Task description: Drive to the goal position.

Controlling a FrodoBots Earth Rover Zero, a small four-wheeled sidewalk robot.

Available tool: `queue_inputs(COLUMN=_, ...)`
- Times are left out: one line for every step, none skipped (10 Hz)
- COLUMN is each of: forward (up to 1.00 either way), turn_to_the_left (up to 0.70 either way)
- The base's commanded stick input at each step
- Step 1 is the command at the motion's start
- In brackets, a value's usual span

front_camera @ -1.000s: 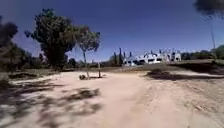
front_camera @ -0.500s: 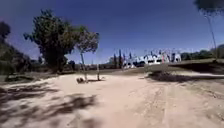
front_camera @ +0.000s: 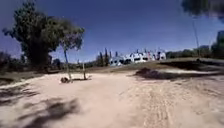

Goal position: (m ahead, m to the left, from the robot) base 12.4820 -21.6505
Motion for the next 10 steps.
queue_inputs(forward=0.85, turn_to_the_left=-0.05)
queue_inputs(forward=0.85, turn_to_the_left=0.00)
queue_inputs(forward=0.85, turn_to_the_left=0.00)
queue_inputs(forward=0.85, turn_to_the_left=0.00)
queue_inputs(forward=0.85, turn_to_the_left=0.00)
queue_inputs(forward=0.85, turn_to_the_left=0.00)
queue_inputs(forward=0.85, turn_to_the_left=-0.06)
queue_inputs(forward=0.85, turn_to_the_left=-0.23)
queue_inputs(forward=0.85, turn_to_the_left=-0.34)
queue_inputs(forward=0.85, turn_to_the_left=-0.34)
